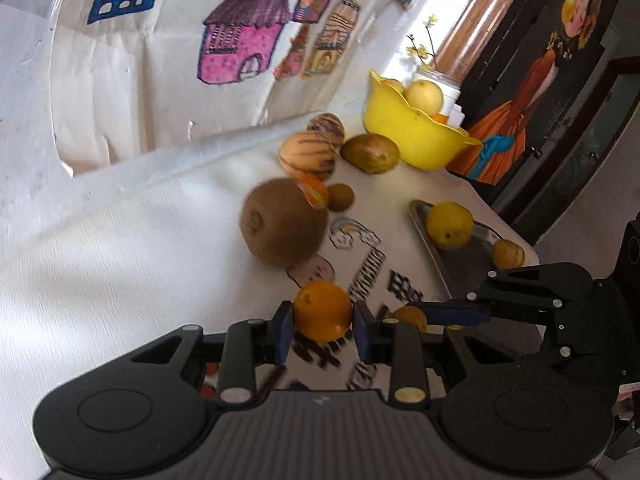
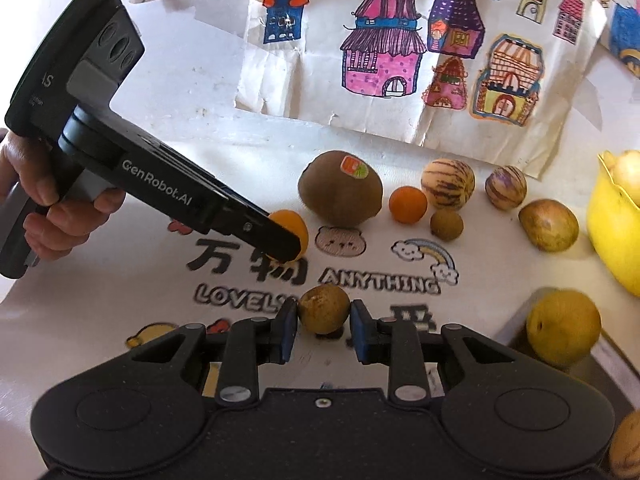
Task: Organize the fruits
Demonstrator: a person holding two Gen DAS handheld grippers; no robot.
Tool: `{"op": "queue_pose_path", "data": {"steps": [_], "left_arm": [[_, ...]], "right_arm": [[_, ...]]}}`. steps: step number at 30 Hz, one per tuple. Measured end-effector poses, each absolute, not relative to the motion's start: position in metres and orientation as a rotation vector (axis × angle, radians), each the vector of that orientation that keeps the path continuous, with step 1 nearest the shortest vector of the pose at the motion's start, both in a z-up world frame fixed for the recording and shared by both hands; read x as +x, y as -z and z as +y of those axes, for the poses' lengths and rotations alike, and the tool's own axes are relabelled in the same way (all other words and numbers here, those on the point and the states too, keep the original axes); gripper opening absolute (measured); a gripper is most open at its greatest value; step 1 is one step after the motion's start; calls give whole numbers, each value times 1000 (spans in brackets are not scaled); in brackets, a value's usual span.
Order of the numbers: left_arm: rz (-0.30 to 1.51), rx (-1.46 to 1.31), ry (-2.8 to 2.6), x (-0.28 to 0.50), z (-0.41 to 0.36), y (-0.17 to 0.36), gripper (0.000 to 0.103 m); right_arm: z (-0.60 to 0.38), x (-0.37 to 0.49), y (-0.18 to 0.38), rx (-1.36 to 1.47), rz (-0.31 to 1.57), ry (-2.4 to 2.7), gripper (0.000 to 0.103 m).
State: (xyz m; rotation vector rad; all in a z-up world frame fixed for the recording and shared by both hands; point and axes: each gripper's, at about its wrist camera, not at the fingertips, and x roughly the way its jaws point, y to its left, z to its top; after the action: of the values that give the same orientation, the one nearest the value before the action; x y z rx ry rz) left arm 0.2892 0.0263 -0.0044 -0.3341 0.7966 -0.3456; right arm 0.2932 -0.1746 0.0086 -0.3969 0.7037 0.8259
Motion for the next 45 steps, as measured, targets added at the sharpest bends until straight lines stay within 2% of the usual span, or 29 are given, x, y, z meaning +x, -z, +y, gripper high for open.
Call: {"op": "queue_pose_path", "data": {"steps": [11, 22, 34, 45], "left_arm": [[799, -275, 383, 264, -7, -9, 34], [768, -246, 443, 277, -65, -23, 34], [750, -198, 502, 310, -143, -25, 34], [766, -126, 460, 333, -166, -13, 34]], "right_arm": [[-209, 256, -22, -321, 680, -764, 30], [-281, 244, -31, -250, 638, -568, 30], [-355, 263, -19, -246, 593, -396, 30], [-376, 291, 5, -191, 617, -360, 30]]}}
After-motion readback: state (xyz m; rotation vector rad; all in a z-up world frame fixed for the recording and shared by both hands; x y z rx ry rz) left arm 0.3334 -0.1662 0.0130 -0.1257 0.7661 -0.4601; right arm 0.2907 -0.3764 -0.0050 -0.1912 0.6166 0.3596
